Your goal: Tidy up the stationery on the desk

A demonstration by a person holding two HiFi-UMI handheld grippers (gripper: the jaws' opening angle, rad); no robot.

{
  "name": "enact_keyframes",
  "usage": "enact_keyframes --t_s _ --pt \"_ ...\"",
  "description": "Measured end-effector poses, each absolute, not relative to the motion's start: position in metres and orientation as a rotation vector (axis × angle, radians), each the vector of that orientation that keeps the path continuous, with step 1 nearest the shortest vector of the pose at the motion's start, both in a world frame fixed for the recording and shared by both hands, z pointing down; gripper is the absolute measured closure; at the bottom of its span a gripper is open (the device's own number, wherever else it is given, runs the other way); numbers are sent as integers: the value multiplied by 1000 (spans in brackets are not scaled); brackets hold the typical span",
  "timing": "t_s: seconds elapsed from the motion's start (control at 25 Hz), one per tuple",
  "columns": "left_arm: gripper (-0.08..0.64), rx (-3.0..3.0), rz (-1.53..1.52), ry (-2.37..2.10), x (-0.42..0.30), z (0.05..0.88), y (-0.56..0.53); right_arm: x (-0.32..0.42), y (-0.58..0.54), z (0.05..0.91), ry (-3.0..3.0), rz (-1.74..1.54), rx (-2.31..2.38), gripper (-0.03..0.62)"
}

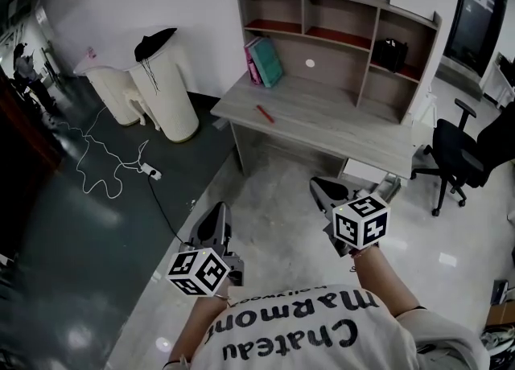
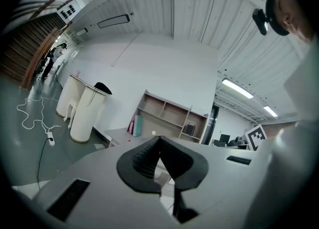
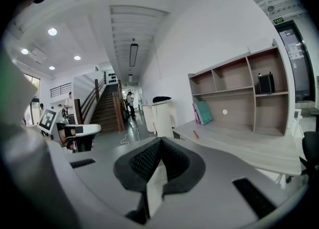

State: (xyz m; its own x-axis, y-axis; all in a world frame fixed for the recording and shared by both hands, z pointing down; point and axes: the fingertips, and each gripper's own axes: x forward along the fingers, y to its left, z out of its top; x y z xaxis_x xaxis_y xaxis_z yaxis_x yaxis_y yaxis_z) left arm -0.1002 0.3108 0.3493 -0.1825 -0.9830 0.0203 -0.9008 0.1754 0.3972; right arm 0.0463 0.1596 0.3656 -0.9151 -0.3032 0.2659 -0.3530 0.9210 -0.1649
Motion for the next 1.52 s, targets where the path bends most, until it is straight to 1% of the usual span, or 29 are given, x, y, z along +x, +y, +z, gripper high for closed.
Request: enact_keyframes --t_s 0.36,0.68,0.96,1.16,1.52 --pt "545 1786 -432 -2123 -99 373 317 31 179 395 -2754 239 400 578" --pt "545 1785 -399 -2079 -107 388 310 18 166 413 -2755 315 411 578" --pt "545 1778 -366 -2069 -118 399 282 2 137 424 -2735 384 417 578" --pt "545 1761 -352 -2090 -140 403 256 -21 116 430 -2721 381 382 578" --pt "545 1746 -238 -2146 -197 394 178 -75 35 416 -2720 353 373 578"
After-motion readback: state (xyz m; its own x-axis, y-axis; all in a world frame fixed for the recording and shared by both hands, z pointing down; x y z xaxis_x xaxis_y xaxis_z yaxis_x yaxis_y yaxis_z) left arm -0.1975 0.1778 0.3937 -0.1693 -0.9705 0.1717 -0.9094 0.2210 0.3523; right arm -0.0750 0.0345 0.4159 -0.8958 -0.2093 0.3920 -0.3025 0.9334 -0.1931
